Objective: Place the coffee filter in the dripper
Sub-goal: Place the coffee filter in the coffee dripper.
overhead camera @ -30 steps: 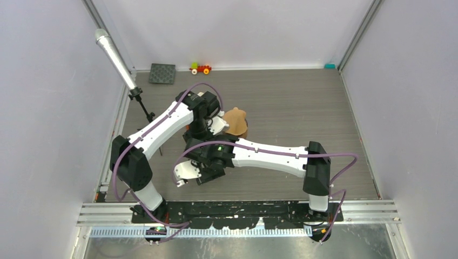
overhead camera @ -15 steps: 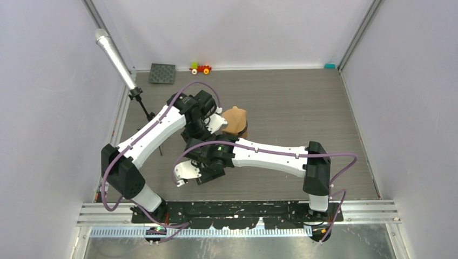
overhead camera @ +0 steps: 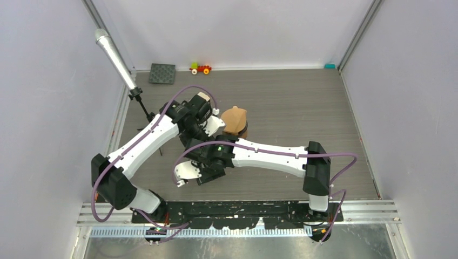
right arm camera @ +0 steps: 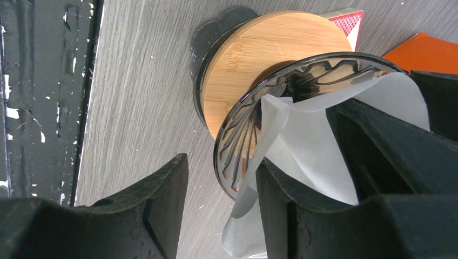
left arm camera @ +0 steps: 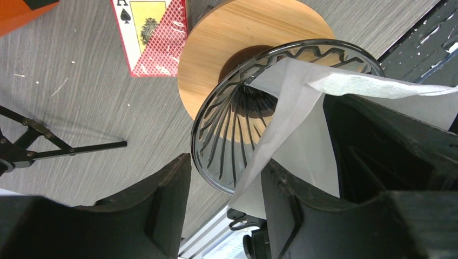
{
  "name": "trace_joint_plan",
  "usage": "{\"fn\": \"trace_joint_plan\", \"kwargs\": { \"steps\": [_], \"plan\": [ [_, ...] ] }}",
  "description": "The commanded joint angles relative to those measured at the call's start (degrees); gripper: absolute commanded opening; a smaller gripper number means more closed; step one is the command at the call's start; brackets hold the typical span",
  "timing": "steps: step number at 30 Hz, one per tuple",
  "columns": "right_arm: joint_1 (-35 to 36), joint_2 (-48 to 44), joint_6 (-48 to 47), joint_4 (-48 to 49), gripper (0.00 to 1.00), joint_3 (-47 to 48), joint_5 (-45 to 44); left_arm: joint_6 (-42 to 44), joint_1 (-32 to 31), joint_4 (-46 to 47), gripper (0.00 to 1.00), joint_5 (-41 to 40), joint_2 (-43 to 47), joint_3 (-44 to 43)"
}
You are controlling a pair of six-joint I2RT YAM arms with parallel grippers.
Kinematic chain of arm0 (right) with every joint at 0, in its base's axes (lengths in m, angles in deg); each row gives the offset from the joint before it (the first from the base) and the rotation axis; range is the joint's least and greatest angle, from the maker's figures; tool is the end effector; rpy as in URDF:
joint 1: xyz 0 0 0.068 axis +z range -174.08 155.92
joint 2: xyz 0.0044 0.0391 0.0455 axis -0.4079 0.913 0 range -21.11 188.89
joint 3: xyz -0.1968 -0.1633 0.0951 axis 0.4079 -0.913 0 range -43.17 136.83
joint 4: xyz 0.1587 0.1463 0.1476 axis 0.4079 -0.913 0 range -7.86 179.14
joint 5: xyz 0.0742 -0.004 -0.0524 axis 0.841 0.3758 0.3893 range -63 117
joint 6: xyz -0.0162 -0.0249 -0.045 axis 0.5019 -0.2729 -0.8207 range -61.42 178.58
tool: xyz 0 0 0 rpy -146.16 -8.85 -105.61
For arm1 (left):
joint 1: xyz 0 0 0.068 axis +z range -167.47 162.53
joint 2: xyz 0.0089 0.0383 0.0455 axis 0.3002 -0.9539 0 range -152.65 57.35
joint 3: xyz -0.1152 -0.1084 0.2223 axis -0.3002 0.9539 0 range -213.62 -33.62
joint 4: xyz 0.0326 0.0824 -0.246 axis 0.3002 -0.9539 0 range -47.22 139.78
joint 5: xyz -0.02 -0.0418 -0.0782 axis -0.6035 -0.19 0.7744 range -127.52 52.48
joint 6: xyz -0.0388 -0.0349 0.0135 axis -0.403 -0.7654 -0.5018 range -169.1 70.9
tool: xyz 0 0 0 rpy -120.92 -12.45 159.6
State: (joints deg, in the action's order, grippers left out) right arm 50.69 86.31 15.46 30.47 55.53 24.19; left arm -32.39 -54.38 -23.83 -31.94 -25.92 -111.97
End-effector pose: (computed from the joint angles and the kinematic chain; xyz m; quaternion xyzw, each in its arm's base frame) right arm 0.1048 0.3782 0.2864 -0.8373 0.5098 0.0303 0.1950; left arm 0.2059 -0.1590 0.3073 0.4526 0.8848 -0.0653 0.0898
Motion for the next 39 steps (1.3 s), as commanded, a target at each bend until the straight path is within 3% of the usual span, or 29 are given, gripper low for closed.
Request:
{"fn": "trace_joint_plan", "kwargs": {
  "steps": [1,23,39],
  "plan": [
    [-0.1,0.5,0.7,1.2,0.54,0.3,0.9,-0.1,0.2,4.0,0.52,-0.6,3.0,1.1],
    [-0.1,2.1,0.3,1.7,0.54,0.0,-0.1,0.8,1.9,6.2,0.52,-1.0,3.6,5.8],
    [-1.1,-2.7,0.8,0.1,0.60,1.3,2.0,1.6,2.0,2.1,0.55,1.3,3.6,-0.3]
  ]
}}
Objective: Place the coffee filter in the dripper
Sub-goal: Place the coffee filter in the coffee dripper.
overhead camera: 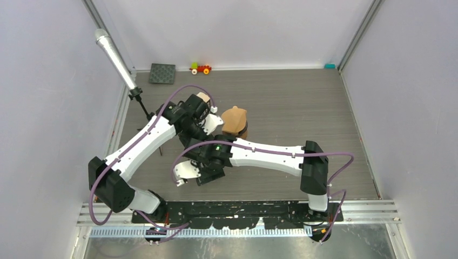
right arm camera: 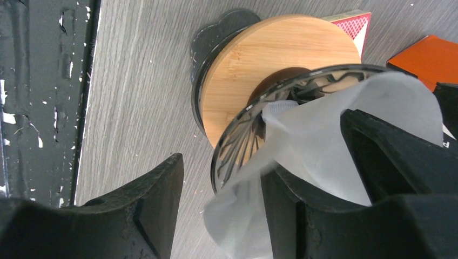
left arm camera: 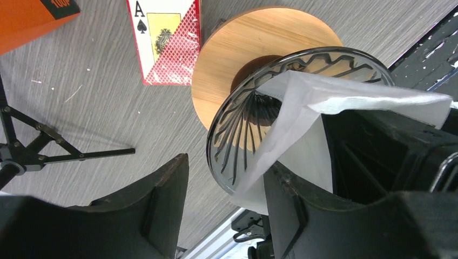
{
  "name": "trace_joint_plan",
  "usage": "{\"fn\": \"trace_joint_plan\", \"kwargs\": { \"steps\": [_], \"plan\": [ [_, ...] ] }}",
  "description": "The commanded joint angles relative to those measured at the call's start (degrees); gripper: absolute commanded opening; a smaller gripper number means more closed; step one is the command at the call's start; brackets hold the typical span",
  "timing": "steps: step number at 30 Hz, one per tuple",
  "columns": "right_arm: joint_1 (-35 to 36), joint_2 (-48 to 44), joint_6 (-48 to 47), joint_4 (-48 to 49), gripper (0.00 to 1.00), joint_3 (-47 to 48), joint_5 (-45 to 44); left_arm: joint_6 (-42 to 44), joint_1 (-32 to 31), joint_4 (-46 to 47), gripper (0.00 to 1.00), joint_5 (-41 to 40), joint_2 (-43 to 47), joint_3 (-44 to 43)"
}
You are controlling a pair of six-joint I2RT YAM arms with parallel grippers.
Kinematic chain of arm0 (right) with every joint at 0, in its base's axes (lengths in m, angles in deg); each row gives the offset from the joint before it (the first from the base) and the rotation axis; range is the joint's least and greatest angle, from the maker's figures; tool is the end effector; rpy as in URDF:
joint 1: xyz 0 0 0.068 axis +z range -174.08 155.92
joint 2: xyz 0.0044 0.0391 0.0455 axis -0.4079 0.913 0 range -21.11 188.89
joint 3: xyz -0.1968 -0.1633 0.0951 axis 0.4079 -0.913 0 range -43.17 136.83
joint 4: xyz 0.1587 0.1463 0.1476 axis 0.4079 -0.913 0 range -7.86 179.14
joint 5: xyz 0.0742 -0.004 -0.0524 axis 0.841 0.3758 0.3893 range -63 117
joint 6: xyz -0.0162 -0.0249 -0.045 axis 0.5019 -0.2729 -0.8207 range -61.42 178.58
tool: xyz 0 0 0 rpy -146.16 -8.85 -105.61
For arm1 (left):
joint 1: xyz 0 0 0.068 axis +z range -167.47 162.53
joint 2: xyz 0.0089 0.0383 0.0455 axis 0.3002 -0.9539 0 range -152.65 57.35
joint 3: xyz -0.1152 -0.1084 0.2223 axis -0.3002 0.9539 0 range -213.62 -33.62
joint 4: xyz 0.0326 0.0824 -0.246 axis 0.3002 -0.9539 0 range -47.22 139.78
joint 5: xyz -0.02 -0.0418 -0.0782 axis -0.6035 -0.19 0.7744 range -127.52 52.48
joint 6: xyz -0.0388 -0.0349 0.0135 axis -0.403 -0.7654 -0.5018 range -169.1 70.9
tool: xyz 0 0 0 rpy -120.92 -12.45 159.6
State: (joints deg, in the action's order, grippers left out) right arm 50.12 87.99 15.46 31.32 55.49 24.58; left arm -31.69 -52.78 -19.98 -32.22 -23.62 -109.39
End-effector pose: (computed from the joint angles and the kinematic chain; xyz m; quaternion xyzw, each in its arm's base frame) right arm 0.1100 0.3833 0.2758 -0.8365 0.5141 0.0305 0.1871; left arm 0.2074 -0.1509 0.3061 0.4452 0.8846 -0.0657 0.1220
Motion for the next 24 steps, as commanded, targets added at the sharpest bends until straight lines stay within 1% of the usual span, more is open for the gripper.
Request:
{"fn": "trace_joint_plan", "kwargs": {
  "steps": [1,5,9,15,21,24],
  "plan": [
    [-0.5,-4.5,0.9,-0.7,0.60,1.3,1.6,0.9,0.4,-1.8,0.57,1.6,1.5,-2.9],
    [-0.5,-4.7,1.1,-0.8,0.63,1.5,1.6,1.0,0.3,-2.1,0.59,1.1,2.0,-3.3],
    [-0.6,-4.9,1.7,-1.3,0.65,2.5,4.6,1.1,0.4,-2.2,0.60,0.9,2.7,-3.5],
    [-0.7,-4.8,2.5,-1.3,0.68,3.5,6.1,1.3,0.3,-2.6,0.61,0.1,3.1,-3.5],
    [-1.1,-4.6,4.1,-1.6,0.70,5.6,7.5,1.1,0.4,-2.9,0.61,-0.1,3.7,-4.4],
    [-1.2,-4.8,4.6,-1.6,0.70,6.0,7.7,0.9,0.4,-2.6,0.63,-0.2,4.3,-4.8]
  ]
}}
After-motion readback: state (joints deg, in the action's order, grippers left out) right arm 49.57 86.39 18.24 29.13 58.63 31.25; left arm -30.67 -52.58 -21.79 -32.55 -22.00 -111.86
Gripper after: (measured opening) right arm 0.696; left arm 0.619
